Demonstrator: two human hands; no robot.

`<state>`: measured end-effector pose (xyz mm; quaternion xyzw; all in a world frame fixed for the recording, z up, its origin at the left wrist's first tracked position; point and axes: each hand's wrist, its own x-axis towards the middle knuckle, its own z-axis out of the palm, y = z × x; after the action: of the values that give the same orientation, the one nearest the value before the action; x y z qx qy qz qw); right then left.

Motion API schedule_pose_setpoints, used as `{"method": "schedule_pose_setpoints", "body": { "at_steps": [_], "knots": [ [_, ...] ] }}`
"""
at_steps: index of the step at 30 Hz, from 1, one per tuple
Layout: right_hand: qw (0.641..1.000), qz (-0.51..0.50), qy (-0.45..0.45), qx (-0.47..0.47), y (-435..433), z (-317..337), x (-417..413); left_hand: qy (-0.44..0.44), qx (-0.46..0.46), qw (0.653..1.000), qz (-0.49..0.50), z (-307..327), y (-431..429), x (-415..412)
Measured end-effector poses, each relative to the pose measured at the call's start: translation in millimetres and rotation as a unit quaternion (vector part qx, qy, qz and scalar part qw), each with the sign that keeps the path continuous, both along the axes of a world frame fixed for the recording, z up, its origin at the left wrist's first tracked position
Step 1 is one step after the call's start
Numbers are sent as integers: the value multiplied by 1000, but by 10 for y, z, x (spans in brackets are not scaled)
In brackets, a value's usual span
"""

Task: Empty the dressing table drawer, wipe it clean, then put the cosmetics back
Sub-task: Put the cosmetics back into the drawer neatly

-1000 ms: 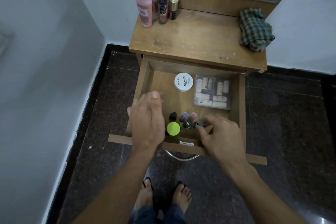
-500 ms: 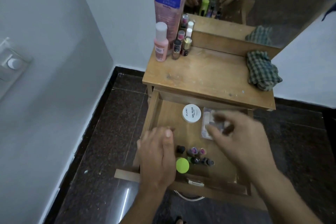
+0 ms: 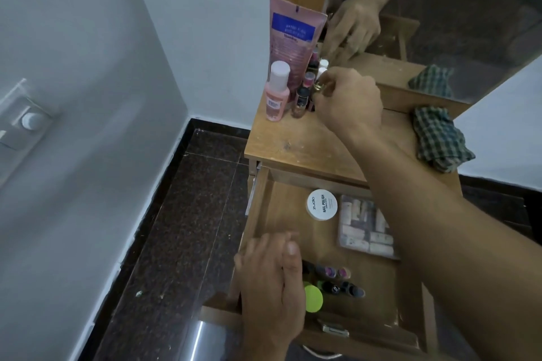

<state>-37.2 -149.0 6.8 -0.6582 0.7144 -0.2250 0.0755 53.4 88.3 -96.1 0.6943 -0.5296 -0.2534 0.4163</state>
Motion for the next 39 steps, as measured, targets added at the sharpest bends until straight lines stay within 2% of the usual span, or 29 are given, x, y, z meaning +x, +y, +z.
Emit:
{"method": "schedule_pose_setpoints", "body": {
  "at_steps": [8,11,14,19,25,33,39],
  "knots": [
    [999,-11,-24,-37,-3,18,-9,-4,6,1000,-9,22,-2,4],
    [995,-19,-62,-76,214,16,-142,1,0,1000,-11,35,3,5],
    [993,-3,-88,-76,626,-31,-362,-1,-4,1000,-13,55,19,1],
    [989,26,-144,-18,1525,-113,-707,3,0,1000,-16,57,36,0],
    [984,1,-153,89,2145,-532,-1146,-16,17,999,-24,57,39,-7],
    [976,6,-158,150,2380,-800,-1266,-15,26,999,-27,57,49,-26],
    [979,0,-125,162,2225,-906,-1176,-17,23,999,-23,61,47,-36]
  ]
}}
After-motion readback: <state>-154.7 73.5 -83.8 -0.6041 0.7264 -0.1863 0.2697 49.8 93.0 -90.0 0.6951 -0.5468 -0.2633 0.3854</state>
